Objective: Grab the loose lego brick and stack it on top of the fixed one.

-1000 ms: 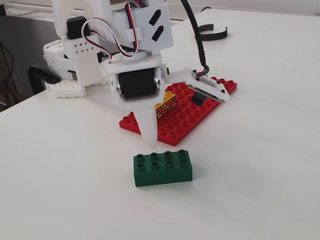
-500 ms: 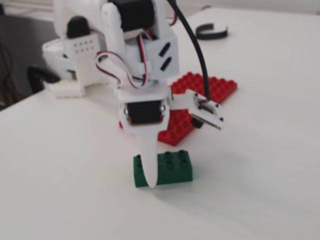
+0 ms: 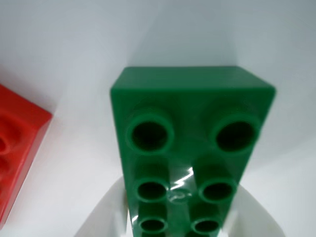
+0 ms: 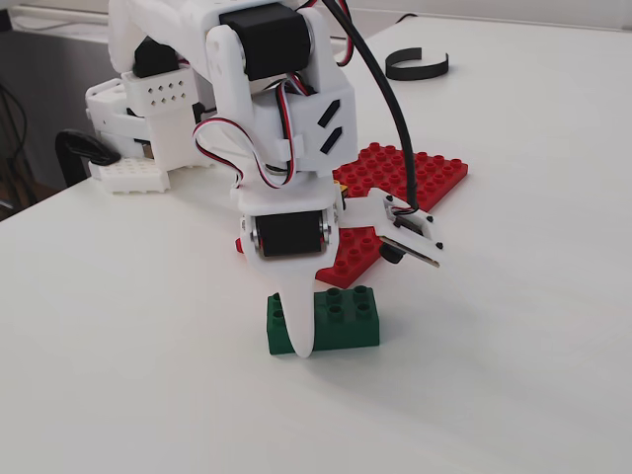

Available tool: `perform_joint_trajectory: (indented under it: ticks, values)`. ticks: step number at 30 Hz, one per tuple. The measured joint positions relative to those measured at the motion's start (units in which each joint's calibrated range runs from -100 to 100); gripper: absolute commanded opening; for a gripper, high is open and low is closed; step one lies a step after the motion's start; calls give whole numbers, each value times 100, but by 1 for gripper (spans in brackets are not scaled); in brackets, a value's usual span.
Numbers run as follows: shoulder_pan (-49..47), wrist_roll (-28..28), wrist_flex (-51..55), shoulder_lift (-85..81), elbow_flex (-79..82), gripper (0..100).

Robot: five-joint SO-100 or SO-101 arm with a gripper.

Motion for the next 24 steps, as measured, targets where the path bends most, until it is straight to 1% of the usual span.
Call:
perform_joint_trajectory:
  ticks: [6, 11, 15, 19, 22, 24]
  values:
    - [0, 0, 60, 0, -36, 4]
    - [-22, 0, 915, -161, -684, 3]
    - [-215, 208, 1226, -1036, -891, 3]
    - [-460, 317, 1244, -2166, -180, 4]
    - [-668, 380, 1244, -3091, 919, 4]
    - [-823, 634, 1244, -3669, 1837, 4]
